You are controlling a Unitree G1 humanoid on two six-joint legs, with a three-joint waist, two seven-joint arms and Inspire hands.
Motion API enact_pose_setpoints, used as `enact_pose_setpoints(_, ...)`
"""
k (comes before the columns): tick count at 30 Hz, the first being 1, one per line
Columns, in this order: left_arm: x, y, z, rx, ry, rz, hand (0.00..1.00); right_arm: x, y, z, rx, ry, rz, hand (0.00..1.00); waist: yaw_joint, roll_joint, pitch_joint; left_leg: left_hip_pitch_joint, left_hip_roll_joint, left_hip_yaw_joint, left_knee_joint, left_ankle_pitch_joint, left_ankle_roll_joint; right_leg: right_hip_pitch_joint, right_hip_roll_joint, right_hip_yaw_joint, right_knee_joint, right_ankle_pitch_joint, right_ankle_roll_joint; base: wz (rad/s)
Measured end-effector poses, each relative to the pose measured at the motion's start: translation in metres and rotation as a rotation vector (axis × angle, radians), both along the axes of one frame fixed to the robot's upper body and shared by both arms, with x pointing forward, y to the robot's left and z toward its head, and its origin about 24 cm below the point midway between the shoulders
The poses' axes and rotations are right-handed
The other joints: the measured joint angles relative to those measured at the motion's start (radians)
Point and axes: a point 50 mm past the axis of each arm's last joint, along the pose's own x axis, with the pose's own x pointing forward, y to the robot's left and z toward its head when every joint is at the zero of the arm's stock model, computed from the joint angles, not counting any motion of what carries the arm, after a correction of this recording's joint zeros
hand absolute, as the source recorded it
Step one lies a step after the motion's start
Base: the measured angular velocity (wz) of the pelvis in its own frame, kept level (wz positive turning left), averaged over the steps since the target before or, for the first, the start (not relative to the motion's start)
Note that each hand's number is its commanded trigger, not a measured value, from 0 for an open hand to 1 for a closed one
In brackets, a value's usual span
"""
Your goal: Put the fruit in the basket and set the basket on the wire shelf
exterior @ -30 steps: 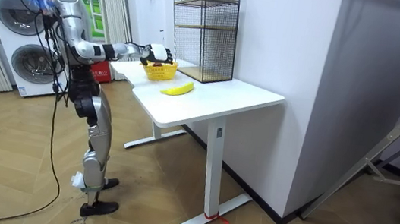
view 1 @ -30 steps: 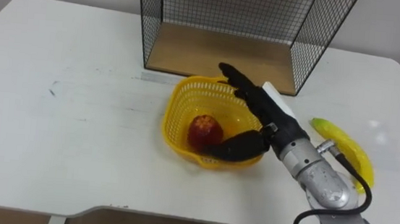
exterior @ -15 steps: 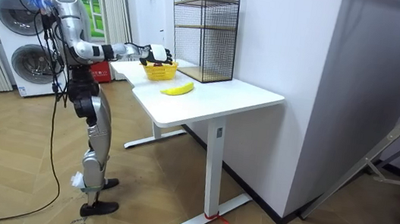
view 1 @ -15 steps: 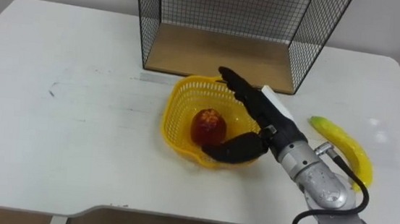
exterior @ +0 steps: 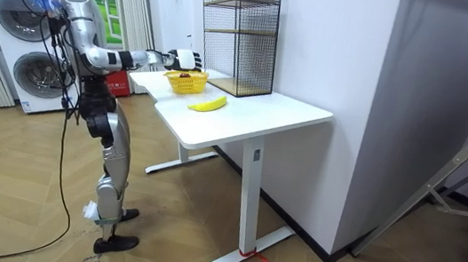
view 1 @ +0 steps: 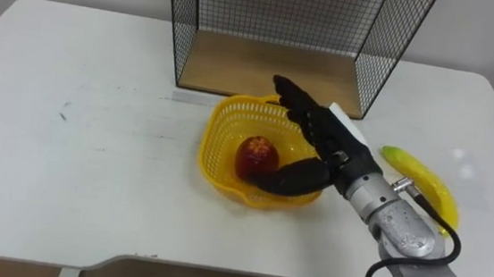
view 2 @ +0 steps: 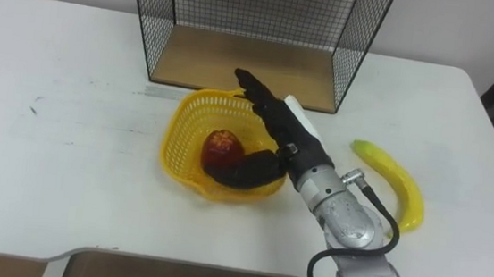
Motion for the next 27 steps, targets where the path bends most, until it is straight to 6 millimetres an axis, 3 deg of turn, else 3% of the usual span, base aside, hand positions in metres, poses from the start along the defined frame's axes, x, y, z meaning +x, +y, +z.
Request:
enact_pose_setpoints(4,-0.001,0.001,0.0,0.002,0.002,0.003,0.0,0.0,-0.004,0.002,-0.01,-0.007,-0.009,0.0,-0.006,-0.002,0.0016,-0.001,0.0,-0.001,0.002,0.0,0.0,0.001,0.0,0.0,0.0,0.0,0.0,0.0)
enact_pose_setpoints(13,-0.023,0.001,-0.002,-0.001,0.046,0.073,0.0,0.006,-0.047,0.018,0.001,-0.102,-0.254,0.0,-0.044,0.006,0.0064,-0.002,0.0,0.009,0.006,0.0,0.0,0.001,-0.001,0.0,0.0,0.0,0.0,0.0)
enact_pose_setpoints(18,-0.027,-0.002,-0.002,-0.008,0.054,0.075,0.0,0.006,-0.065,0.024,0.047,-0.134,-0.387,0.0,-0.06,0.016,0.0022,0.0,0.001,0.01,0.005,0.0,0.0,0.0,-0.001,0.003,0.0,0.0,0.0,-0.01)
enact_pose_setpoints(27,-0.026,0.0,-0.002,0.005,0.049,0.083,0.0,0.004,-0.087,0.03,0.061,-0.185,-0.556,0.0,-0.103,0.012,-0.0024,0.0,0.0,0.007,0.008,0.0,0.0,0.002,-0.001,-0.001,0.001,0.0,0.0,0.0)
